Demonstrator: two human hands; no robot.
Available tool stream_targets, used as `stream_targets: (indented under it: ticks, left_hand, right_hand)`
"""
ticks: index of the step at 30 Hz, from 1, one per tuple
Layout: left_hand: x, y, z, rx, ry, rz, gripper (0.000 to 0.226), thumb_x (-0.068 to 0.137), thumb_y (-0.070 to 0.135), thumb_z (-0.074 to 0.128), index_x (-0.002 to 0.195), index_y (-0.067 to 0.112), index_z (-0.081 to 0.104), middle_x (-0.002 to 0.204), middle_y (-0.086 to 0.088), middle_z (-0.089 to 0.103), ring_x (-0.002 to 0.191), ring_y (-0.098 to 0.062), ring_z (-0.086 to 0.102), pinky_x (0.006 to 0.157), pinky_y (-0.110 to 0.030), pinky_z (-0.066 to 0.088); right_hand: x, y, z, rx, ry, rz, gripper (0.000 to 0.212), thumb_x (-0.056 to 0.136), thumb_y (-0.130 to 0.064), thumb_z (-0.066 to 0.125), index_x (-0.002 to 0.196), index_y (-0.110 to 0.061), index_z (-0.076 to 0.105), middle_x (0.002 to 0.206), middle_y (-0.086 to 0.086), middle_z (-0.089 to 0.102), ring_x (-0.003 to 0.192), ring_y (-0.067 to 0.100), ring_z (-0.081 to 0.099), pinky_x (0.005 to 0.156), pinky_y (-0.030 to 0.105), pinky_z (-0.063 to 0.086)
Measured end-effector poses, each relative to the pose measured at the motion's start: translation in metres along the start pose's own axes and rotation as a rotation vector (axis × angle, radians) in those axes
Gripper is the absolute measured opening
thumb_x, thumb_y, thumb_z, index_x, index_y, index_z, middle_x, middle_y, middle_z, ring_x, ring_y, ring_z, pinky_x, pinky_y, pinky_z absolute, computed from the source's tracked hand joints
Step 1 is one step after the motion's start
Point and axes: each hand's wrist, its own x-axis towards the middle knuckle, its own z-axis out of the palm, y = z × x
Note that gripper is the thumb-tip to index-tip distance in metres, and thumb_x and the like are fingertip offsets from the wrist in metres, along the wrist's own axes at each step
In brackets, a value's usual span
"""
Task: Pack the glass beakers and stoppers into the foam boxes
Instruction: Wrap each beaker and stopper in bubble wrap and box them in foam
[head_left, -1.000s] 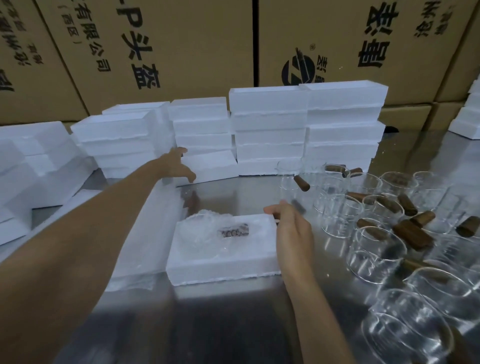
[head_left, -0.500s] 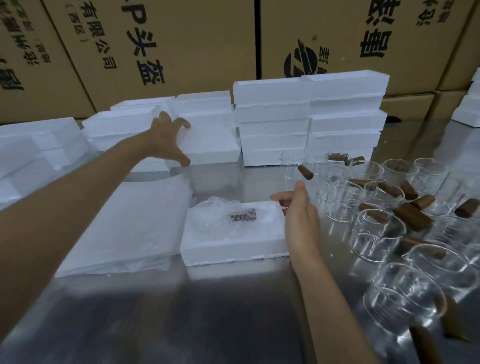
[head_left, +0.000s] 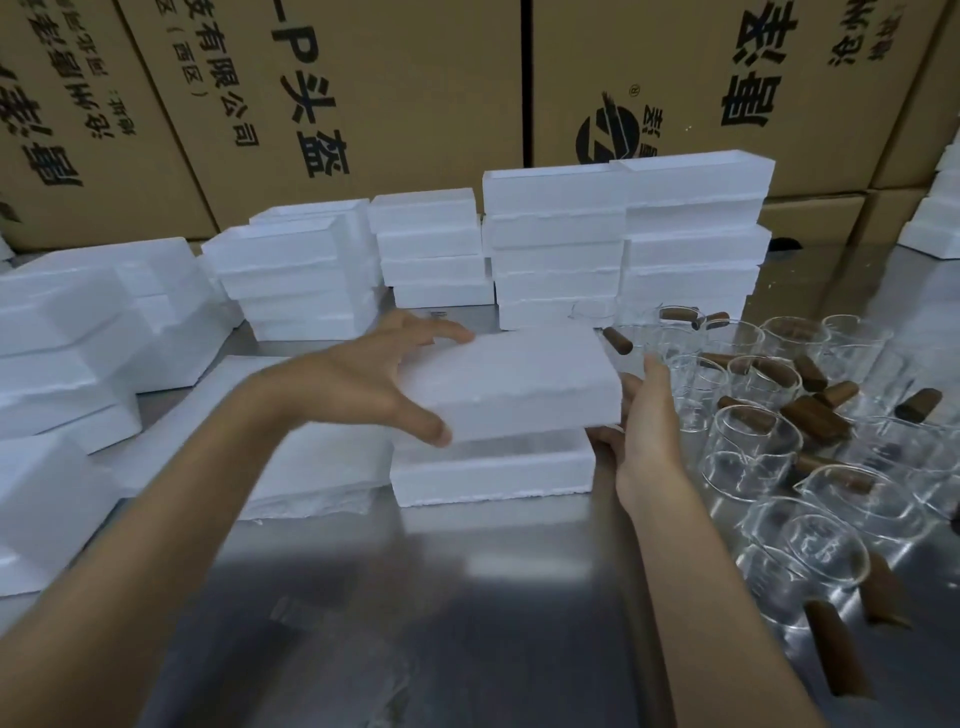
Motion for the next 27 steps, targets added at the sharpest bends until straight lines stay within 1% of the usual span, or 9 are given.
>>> stream_targets:
  ticks: [2, 4, 6, 10, 14, 18, 19, 24, 27]
  left_hand:
    - [0.002, -0.005, 0.009, 0.006, 0.036, 0.008, 0.085, 0.057, 0.049, 0.082, 0.127, 0.067, 0.038, 0.125, 0.032, 0.031, 0.109, 0.028, 0.03, 0.09, -0.013, 0.034]
    - [0.004, -0.007, 0.009, 0.033, 0.058, 0.001, 0.086, 0.056, 0.048, 0.082, 0.128, 0.066, 0.038, 0.12, 0.033, 0.03, 0.102, 0.031, 0.029, 0.085, -0.012, 0.035]
    - [0.004, -0.009, 0.006, 0.052, 0.047, -0.006, 0.085, 0.06, 0.045, 0.084, 0.128, 0.065, 0.038, 0.118, 0.032, 0.03, 0.103, 0.027, 0.032, 0.084, -0.012, 0.035]
    - [0.004, -0.011, 0.002, 0.071, 0.004, -0.01, 0.083, 0.058, 0.047, 0.082, 0.126, 0.068, 0.038, 0.119, 0.03, 0.032, 0.107, 0.025, 0.032, 0.084, -0.013, 0.036]
    - [0.001, -0.016, -0.006, 0.077, 0.022, -0.03, 0.084, 0.054, 0.05, 0.081, 0.124, 0.07, 0.038, 0.128, 0.027, 0.032, 0.117, 0.016, 0.032, 0.092, -0.017, 0.035]
    - [0.001, -0.018, -0.001, 0.07, -0.052, -0.054, 0.086, 0.055, 0.053, 0.082, 0.124, 0.072, 0.035, 0.132, 0.027, 0.031, 0.125, 0.004, 0.034, 0.1, -0.022, 0.035]
    - [0.002, -0.017, 0.003, 0.063, -0.069, -0.06, 0.087, 0.055, 0.053, 0.083, 0.125, 0.071, 0.035, 0.135, 0.025, 0.031, 0.127, 0.0, 0.034, 0.105, -0.026, 0.034]
    - [0.005, -0.012, 0.01, 0.115, -0.084, -0.105, 0.086, 0.056, 0.052, 0.081, 0.123, 0.07, 0.031, 0.135, 0.023, 0.028, 0.125, -0.008, 0.036, 0.105, -0.031, 0.037]
    - [0.005, -0.008, 0.012, 0.171, -0.075, -0.137, 0.09, 0.056, 0.051, 0.08, 0.129, 0.064, 0.029, 0.131, 0.02, 0.028, 0.125, -0.011, 0.038, 0.107, -0.039, 0.04]
  right_hand:
    - [-0.001, 0.0, 0.0, 0.006, -0.003, 0.002, 0.058, 0.099, -0.055, 0.037, 0.064, -0.02, 0.068, 0.061, -0.003, 0.069, 0.064, 0.019, 0.059, 0.058, 0.03, 0.042]
    - [0.002, 0.001, 0.001, -0.011, -0.016, -0.004, 0.056, 0.099, -0.055, 0.036, 0.073, -0.019, 0.069, 0.062, -0.004, 0.071, 0.055, 0.014, 0.061, 0.051, 0.024, 0.043]
    - [0.003, 0.001, 0.0, -0.038, -0.029, 0.005, 0.054, 0.099, -0.056, 0.035, 0.083, -0.02, 0.072, 0.07, -0.005, 0.074, 0.051, 0.008, 0.062, 0.044, 0.018, 0.044]
    - [0.006, -0.003, 0.0, -0.017, -0.05, 0.026, 0.052, 0.099, -0.053, 0.036, 0.105, -0.016, 0.073, 0.095, 0.004, 0.077, 0.05, 0.007, 0.057, 0.039, 0.019, 0.04]
    - [0.006, -0.004, 0.0, -0.07, -0.053, 0.025, 0.059, 0.099, -0.053, 0.034, 0.088, -0.012, 0.075, 0.102, 0.01, 0.076, 0.094, 0.027, 0.064, 0.062, 0.029, 0.045]
    - [0.002, -0.004, 0.0, -0.05, -0.057, 0.029, 0.057, 0.1, -0.051, 0.035, 0.081, -0.012, 0.072, 0.099, 0.01, 0.075, 0.074, 0.019, 0.056, 0.04, 0.019, 0.04]
    - [0.002, -0.004, 0.001, -0.049, -0.054, 0.032, 0.055, 0.1, -0.051, 0.035, 0.08, -0.013, 0.071, 0.097, 0.01, 0.074, 0.072, 0.018, 0.056, 0.04, 0.02, 0.04]
    - [0.001, -0.004, 0.001, -0.097, -0.051, 0.04, 0.053, 0.099, -0.049, 0.037, 0.086, -0.012, 0.072, 0.104, 0.01, 0.076, 0.09, 0.023, 0.063, 0.065, 0.03, 0.047]
    - [-0.001, -0.005, 0.0, -0.134, -0.099, 0.036, 0.049, 0.096, -0.05, 0.042, 0.086, -0.015, 0.074, 0.094, 0.003, 0.077, 0.08, 0.013, 0.068, 0.059, 0.025, 0.048]
